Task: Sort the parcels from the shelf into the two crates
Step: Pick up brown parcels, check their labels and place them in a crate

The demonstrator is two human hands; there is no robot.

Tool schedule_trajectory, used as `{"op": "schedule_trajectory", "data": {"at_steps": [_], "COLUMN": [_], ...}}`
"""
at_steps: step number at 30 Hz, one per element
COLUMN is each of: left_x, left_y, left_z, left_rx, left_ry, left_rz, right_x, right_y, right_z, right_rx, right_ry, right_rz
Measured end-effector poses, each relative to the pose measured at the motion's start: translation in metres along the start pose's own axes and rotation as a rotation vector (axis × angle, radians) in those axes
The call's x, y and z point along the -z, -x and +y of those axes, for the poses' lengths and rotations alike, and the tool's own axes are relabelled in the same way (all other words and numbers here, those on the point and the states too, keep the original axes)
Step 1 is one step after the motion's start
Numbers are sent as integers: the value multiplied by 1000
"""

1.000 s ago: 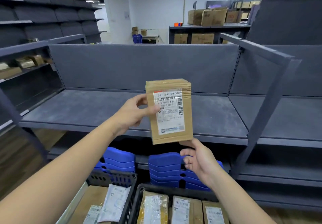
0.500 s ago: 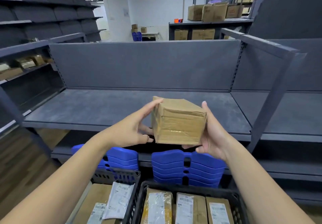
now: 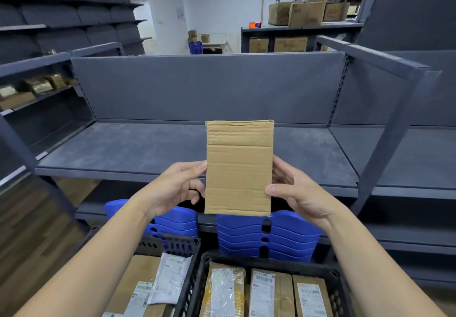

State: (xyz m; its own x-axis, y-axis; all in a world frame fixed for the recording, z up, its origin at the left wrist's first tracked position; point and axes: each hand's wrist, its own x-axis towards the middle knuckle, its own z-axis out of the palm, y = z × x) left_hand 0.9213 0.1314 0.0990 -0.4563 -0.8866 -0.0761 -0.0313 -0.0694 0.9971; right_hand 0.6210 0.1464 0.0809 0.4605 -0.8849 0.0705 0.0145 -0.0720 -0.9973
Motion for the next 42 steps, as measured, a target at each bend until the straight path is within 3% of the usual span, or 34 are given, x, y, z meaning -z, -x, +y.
{"op": "schedule_trajectory", "data": {"at_steps": [6, 11, 14, 18, 22, 25, 33, 35, 42], "left_x": [-2, -2, -6, -16, -14, -17, -30, -31, -30], "left_y": [6, 8, 2, -10, -13, -9, -21, -21, -15], "left_z": [2, 2, -9, -29, -41, -37, -36, -35, -37], "left_rx": [75, 155, 67, -146, -153, -147, -93, -132, -167], "left_ry": [16, 139, 320, 286, 339, 341, 377, 458, 427], "left_rz": [14, -185, -24, 285, 216, 218, 477, 477, 460], "right_x": [-4, -7, -20, -34, -34, -34, -36, -38, -39], "right_y": [-3, -3, -1, -5, -6, -5, -6, -6, -7], "right_z": [3, -4, -8, 6, 25, 27, 35, 41, 63], "right_rx": [-154, -300, -259, -43, 18, 31, 83, 91, 14], "right_ry": [42, 33, 7, -117, -170, -143, -26, -3, -168], "right_rz": [114, 215, 202, 354, 451, 415, 459, 528, 449]}}
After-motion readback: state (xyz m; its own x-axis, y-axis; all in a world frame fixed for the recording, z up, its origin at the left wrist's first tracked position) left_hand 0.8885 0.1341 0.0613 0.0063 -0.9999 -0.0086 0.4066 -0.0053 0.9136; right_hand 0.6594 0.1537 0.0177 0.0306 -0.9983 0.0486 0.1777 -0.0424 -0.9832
